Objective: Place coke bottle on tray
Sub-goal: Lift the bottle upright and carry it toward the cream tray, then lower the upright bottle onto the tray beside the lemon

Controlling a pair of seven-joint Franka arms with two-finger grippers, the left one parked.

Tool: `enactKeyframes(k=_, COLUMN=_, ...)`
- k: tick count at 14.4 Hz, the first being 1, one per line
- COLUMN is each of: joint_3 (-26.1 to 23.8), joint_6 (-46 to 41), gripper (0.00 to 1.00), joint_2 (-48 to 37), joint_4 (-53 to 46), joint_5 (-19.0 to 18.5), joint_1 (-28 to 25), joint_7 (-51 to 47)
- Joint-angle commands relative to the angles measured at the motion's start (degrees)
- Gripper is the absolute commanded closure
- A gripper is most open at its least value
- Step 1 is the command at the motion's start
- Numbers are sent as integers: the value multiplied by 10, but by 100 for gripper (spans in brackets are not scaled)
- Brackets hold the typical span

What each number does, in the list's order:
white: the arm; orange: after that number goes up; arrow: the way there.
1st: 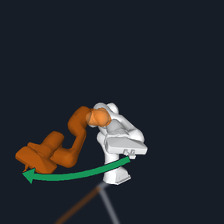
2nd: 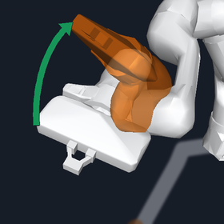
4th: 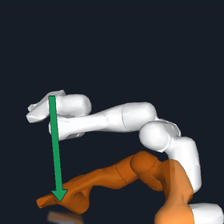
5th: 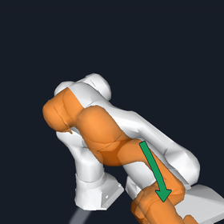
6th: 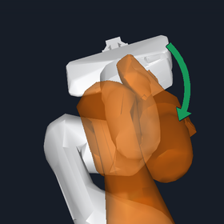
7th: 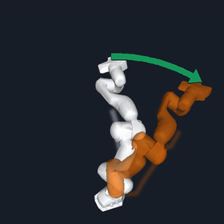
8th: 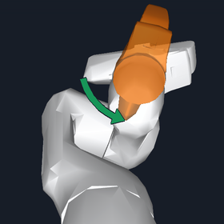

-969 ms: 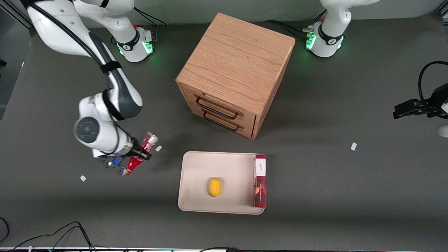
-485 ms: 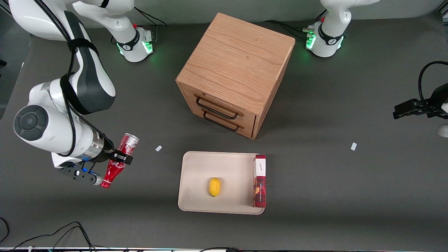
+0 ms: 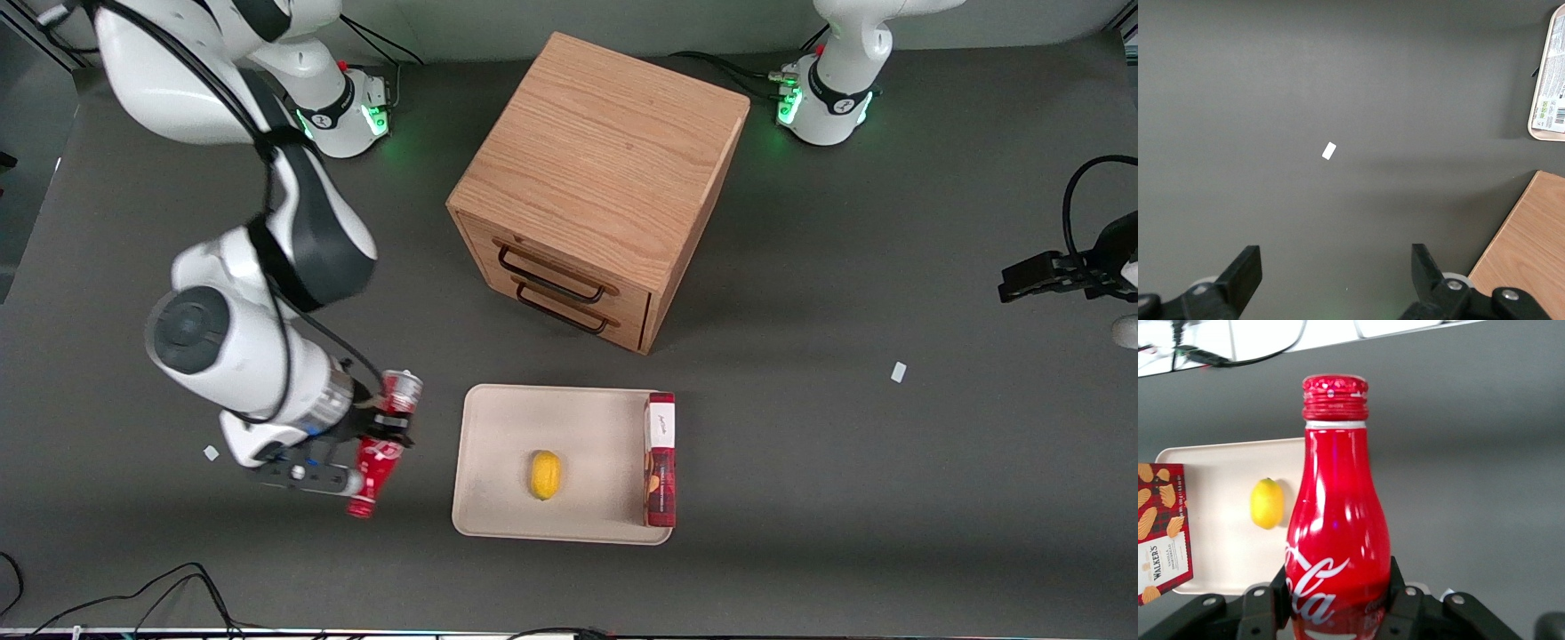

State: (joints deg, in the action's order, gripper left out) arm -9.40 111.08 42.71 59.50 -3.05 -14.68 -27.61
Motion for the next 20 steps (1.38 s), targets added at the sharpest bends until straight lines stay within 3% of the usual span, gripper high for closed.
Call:
enactKeyframes(k=1, joint_3=4, joint_6=54, gripper=71, joint_2=75, joint_4=-51, joint_5=-9, joint_1=-20, joint_7=54)
enactKeyframes(k=4, joint_3=-1, joint_6=104, gripper=71, joint_2=120, joint_4=-48, joint_5=-6, joint_1=-21, joint_7=109)
enactKeyframes(k=7, joint_3=-1, joint_6=131, gripper=71, joint_2=162, joint_4=-45, joint_5=-4, joint_1=-22, joint_7=100)
enactKeyframes(k=13, joint_3=-1, joint_6=189, gripper=55, joint_2=207, joint_4=-40, joint_5=-4, joint_1=-24, joint_7=87)
enactKeyframes(k=15, joint_3=0, joint_6=201, gripper=43, joint_2=210, joint_4=-34, joint_5=-4, joint_1=-26, joint_7=87)
enactKeyframes(k=16, joint_3=-1, joint_6=203, gripper=35, joint_2=210, joint_4=-31, joint_5=-4, joint_1=-26, joint_7=87)
enactKeyframes(k=17, joint_3=-1, joint_6=210, gripper=20, joint_2=210, joint_4=-28, joint_5=-4, joint_1=-25, joint_7=85)
enactKeyframes(k=18, joint_3=-1, joint_6=215, gripper=18, joint_2=210, joint_4=-21, joint_5=-4, joint_1=-25, joint_7=78)
enactKeyframes(k=20, joint_3=0, joint_6=230, gripper=0, joint_2=210, joint_4=-14, joint_5=-4, joint_1=-25, joint_7=77)
